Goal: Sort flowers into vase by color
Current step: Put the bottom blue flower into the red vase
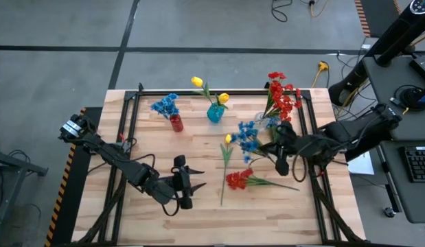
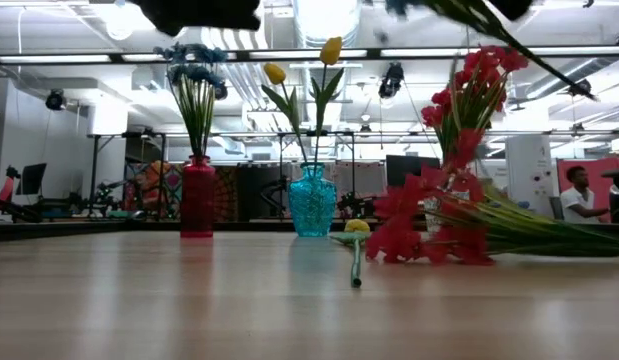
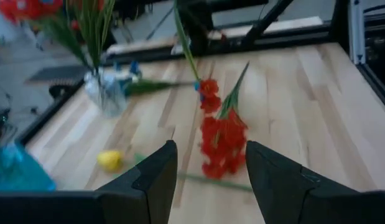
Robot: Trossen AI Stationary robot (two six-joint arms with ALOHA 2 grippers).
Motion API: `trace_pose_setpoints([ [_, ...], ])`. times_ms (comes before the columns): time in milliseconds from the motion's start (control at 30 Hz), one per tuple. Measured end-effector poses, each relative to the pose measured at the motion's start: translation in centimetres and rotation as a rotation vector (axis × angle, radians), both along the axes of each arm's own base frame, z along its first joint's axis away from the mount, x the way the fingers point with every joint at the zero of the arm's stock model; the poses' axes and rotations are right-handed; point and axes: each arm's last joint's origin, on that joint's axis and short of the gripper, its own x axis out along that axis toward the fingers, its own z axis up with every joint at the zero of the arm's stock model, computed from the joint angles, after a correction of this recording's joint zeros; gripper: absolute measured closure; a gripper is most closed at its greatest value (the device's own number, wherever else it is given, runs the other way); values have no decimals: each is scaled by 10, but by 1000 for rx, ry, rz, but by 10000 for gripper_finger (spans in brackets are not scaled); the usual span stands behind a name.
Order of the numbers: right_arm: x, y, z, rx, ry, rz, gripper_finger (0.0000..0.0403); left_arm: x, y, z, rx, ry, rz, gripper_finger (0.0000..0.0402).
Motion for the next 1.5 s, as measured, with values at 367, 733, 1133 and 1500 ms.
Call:
trace_pose_setpoints([
  [367, 1, 1, 50, -99, -201, 93, 390, 3, -2, 6, 32, -48, -28, 228],
  [733, 45, 20, -3, -180, -527, 158, 390, 10, -2, 29, 39, -261, -45, 228],
  [1133, 94, 40, -52, -237, -688, 152, 390, 19, 25, 34, -2, -398, 75, 201],
  [1500, 133, 55, -47, -296, -659, 156, 390, 24, 27, 34, -31, -408, -92, 157],
])
